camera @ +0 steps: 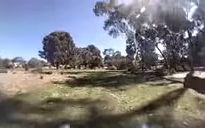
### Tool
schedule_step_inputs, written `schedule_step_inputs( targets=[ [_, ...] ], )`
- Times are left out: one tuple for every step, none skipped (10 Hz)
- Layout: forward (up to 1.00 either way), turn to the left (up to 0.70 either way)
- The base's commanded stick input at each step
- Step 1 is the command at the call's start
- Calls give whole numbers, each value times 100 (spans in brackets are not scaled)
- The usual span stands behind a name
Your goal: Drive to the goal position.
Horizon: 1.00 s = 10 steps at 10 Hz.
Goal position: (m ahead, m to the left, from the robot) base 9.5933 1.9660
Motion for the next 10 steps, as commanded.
schedule_step_inputs(
  targets=[
    [100,0],
    [100,0],
    [100,0],
    [100,0],
    [100,0],
    [100,0],
    [100,0],
    [100,0],
    [100,0],
    [100,0]
  ],
)
